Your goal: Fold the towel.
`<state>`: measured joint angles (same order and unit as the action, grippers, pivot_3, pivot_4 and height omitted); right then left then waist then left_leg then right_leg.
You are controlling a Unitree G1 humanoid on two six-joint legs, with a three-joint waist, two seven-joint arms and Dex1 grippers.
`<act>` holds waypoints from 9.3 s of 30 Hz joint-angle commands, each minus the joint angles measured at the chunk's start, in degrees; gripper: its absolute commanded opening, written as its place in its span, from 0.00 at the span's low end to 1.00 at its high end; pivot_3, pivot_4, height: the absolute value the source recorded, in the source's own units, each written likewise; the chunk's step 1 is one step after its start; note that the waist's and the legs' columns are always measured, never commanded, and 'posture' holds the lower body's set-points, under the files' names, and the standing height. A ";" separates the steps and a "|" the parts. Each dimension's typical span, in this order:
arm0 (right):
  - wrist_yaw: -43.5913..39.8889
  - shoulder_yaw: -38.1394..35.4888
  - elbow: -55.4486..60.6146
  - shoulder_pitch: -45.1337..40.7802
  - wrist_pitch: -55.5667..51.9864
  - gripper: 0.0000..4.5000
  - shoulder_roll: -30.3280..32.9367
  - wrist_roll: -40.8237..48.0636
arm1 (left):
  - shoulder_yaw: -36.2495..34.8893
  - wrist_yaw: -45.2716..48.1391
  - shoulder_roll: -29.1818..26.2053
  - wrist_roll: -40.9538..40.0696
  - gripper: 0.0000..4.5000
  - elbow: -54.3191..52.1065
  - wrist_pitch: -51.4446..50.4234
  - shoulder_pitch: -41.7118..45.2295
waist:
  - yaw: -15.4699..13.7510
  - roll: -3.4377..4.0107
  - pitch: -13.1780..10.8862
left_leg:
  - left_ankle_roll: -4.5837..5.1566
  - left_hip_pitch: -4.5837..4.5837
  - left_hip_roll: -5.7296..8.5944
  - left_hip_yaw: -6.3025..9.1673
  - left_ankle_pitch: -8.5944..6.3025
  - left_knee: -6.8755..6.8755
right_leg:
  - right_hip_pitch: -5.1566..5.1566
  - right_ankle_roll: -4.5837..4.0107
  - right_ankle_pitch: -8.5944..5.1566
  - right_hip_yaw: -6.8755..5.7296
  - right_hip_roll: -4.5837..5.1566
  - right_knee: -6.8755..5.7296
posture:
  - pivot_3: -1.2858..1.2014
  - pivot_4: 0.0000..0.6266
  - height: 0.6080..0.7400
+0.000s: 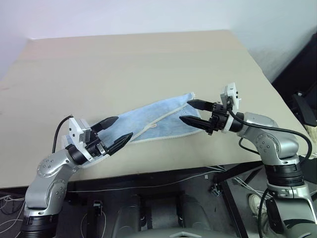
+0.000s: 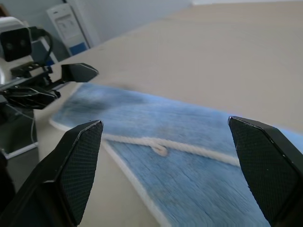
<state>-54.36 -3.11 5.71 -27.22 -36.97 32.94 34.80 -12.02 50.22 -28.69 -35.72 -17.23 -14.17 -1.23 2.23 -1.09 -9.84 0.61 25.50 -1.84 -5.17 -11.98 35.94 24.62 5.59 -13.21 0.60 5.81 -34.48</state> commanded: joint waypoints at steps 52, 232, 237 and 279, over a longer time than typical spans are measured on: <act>10.39 16.26 -76.49 -41.27 47.71 0.99 -6.82 -47.87 | -0.94 -2.21 0.23 2.92 1.00 -3.61 7.60 -7.85 | 1.74 0.10 -0.02 | 0.03 0.02 0.02 -0.08 -0.04 -0.10 | 0.02 -0.04 0.06 -0.01 0.02 0.09 | 0.52 0.24 1.00; 34.52 6.84 -41.75 -42.03 31.65 0.00 -5.31 -46.44 | -7.64 11.33 -12.16 0.65 0.01 22.01 -6.16 17.35 | 1.74 0.18 -0.06 | 0.08 0.03 -0.10 -0.81 0.19 0.04 | 0.56 0.17 0.14 0.18 -0.23 -0.75 | 0.52 0.24 1.00; 34.72 6.08 -45.03 -43.10 32.44 0.00 -4.21 -46.16 | -6.66 10.15 -13.50 3.05 0.01 31.35 -4.31 27.90 | 1.34 0.16 -0.06 | 0.09 0.04 -0.03 -0.79 0.20 0.15 | 0.49 0.19 0.15 0.11 -0.25 -0.77 | 0.52 0.24 1.00; -13.28 -4.75 17.07 18.93 11.85 0.00 27.25 -11.71 | -5.91 36.16 -31.16 11.41 0.01 35.56 -11.65 15.83 | 0.11 -0.16 -0.23 | -0.05 -0.16 -0.17 -0.49 0.00 0.33 | 0.18 0.34 -0.15 -0.04 0.06 -0.78 | 0.52 0.24 1.00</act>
<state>-66.53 -5.42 20.91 -8.60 -24.97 59.44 21.30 -15.57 86.72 -58.31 -23.16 21.58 -25.29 15.74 2.33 -1.25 -10.06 0.56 25.35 -2.02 -5.66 -11.99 36.26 24.83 5.93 -13.36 0.56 5.88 -35.26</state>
